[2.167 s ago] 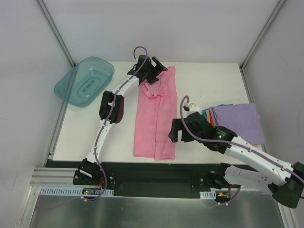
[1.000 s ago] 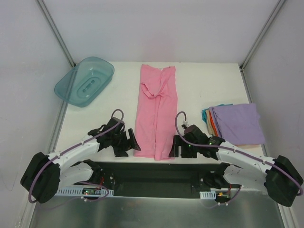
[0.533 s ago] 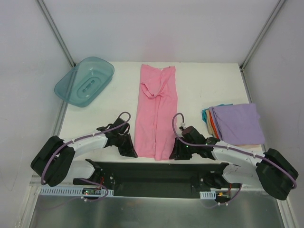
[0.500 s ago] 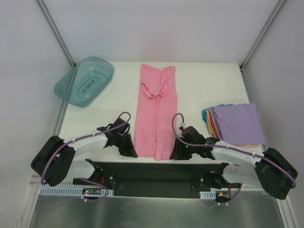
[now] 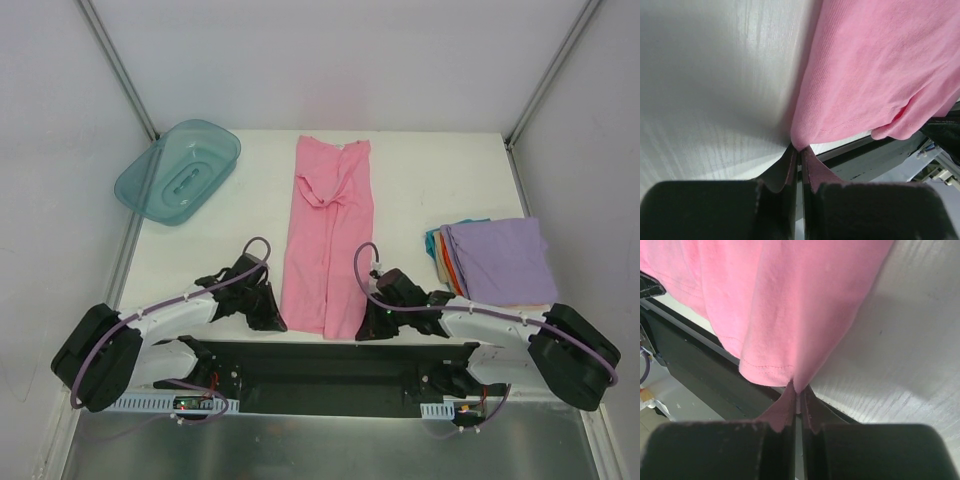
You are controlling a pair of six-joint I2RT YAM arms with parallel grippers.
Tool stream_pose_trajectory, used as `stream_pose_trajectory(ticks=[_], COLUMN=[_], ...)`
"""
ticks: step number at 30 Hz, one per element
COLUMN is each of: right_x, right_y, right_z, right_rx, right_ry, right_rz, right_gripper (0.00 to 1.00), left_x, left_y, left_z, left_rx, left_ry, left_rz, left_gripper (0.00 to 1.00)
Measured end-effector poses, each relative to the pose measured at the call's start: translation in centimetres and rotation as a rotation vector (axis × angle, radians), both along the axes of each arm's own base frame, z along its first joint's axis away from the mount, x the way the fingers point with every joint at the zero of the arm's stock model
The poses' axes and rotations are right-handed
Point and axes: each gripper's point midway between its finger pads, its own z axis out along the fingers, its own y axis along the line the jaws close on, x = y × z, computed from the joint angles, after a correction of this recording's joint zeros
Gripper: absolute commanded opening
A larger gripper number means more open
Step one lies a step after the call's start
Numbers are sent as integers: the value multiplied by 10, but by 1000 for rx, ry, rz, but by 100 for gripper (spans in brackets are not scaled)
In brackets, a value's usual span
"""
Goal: Fold and stack the t-shirts
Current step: Grab the bottom of the folded rectangular tshirt with both arms
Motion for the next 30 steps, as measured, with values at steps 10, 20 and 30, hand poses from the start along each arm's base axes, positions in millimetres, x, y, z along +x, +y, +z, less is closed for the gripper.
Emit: stream_pose_trajectory(ticks=[10, 20, 30], right_x=[15, 68, 151], right_y=[-5, -3, -3], right_z=[27, 86, 134], right_rx=[-24, -81, -157], right_ry=[-132, -375, -542], right_rz=[21, -8, -138], right_gripper=[1, 1, 1], left_x=[6, 56, 134], left_y=[4, -17, -35], left_z=[1, 47, 100], left_rx=[16, -10, 50], left_ry=[-58, -246, -467], left_rz=[-13, -23, 14], left_gripper=[0, 0, 0])
